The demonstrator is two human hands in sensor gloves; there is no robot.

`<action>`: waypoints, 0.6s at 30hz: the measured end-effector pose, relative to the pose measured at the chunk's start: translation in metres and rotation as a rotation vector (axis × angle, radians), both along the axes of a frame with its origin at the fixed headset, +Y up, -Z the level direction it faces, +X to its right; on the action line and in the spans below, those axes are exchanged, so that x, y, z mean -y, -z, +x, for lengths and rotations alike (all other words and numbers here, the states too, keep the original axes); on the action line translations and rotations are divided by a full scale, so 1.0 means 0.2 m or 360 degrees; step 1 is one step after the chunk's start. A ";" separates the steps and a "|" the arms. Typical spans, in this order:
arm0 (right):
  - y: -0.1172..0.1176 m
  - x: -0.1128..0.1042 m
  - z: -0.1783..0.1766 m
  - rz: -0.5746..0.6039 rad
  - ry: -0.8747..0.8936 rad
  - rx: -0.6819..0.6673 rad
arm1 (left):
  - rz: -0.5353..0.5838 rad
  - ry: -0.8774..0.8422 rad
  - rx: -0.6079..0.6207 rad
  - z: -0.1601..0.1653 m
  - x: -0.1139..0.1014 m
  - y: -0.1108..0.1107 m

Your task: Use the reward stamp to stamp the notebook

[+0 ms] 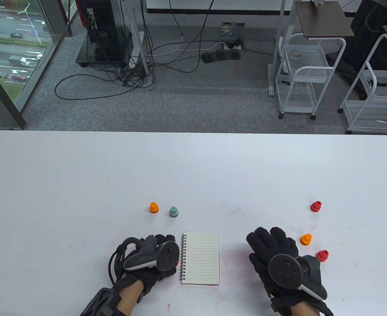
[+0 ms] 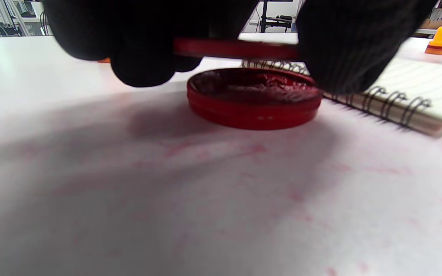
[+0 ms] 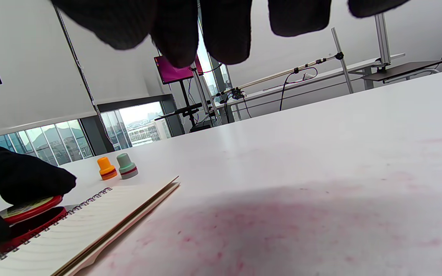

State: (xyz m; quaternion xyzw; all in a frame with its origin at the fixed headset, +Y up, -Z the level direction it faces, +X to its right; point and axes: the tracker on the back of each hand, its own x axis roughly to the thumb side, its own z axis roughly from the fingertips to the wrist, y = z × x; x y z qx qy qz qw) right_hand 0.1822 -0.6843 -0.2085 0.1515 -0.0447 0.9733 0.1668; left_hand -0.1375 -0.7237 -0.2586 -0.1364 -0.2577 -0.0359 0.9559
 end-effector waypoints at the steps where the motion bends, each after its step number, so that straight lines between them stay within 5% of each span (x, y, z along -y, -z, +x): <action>1: 0.00 0.00 0.00 0.0000 0.0000 0.0000 | 0.0008 -0.0001 -0.0007 -0.01 -0.01 0.00; 8: 0.00 0.00 0.00 -0.0017 -0.0014 -0.0002 | -0.0001 -0.0036 -0.0109 -0.15 -0.05 0.00; 18: 0.00 0.00 0.01 -0.0021 -0.0006 0.0020 | -0.0023 -0.0002 -0.0199 -0.32 0.02 -0.03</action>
